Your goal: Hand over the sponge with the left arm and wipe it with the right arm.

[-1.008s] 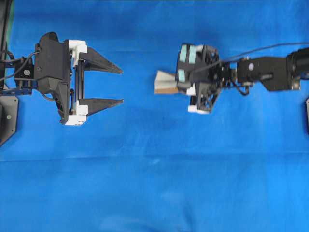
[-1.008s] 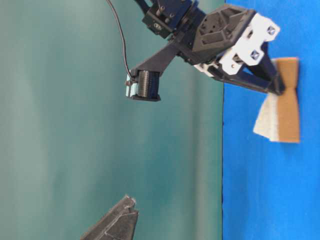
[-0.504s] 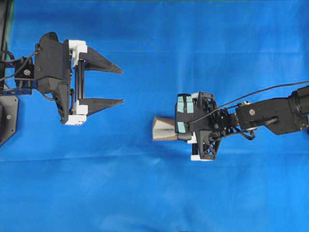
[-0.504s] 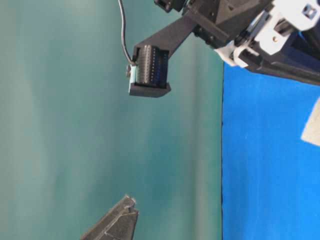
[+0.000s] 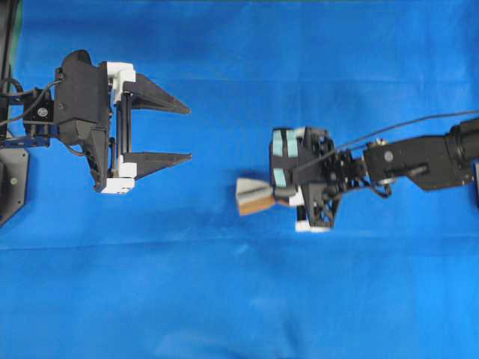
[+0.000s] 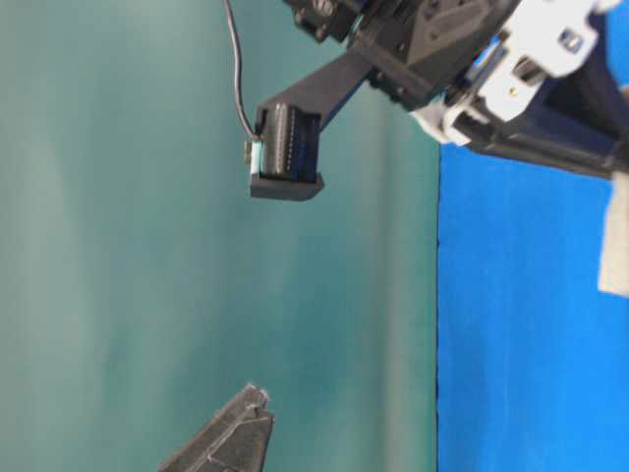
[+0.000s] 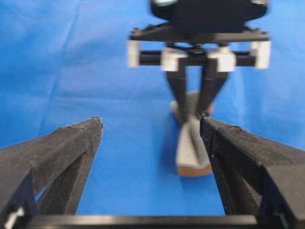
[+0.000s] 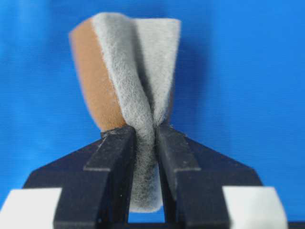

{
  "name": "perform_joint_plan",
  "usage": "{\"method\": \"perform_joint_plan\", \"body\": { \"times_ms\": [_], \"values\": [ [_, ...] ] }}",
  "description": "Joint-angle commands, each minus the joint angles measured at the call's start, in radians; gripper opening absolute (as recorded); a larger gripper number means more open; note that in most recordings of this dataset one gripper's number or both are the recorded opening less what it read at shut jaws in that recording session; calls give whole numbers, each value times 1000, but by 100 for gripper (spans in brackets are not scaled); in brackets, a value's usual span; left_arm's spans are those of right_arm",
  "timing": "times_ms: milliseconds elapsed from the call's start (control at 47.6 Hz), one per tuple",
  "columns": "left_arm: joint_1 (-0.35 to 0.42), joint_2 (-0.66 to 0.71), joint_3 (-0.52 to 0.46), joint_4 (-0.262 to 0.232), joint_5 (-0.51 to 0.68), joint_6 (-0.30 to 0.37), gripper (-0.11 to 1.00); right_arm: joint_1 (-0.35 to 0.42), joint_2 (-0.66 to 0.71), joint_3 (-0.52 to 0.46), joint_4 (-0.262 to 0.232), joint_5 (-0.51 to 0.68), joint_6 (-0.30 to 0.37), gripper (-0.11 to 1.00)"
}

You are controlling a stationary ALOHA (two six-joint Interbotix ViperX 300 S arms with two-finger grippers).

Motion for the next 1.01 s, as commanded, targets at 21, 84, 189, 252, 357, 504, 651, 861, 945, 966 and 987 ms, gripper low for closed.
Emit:
{"method": "perform_joint_plan", "body": {
  "times_ms": [21,84,189,252,357,504,651,861,945,966,987],
  "values": [
    [2,-8,5,2,-5,-3,82,-91,-20,-11,-37,15,-3,22],
    [2,-8,5,2,-5,-3,81,-114,-21,-12,-51,14,-3,22],
    [2,-8,6,0,-5,-5,81,-124,-23,-12,-63,12,-3,22],
    [2,-5,6,2,-5,-3,82,-123,-23,-11,-63,11,-3,22],
    [2,-5,5,2,-5,2,81,-121,-25,-6,-63,6,2,22],
    [2,-5,5,0,-5,2,81,-109,-25,-6,-63,-8,3,22],
    [2,-5,6,2,-5,2,81,-103,-25,-6,-58,-32,15,22],
    [2,-5,6,2,-5,0,81,-103,-25,-6,-49,-37,17,22],
    [2,-5,6,2,-5,0,81,-103,-25,-8,-46,-38,17,22],
    [2,-5,6,0,-5,0,81,-101,-25,-8,-44,-38,18,22],
    [2,-5,6,2,-5,0,81,-103,-25,-8,-44,-37,18,22]
  ]
}}
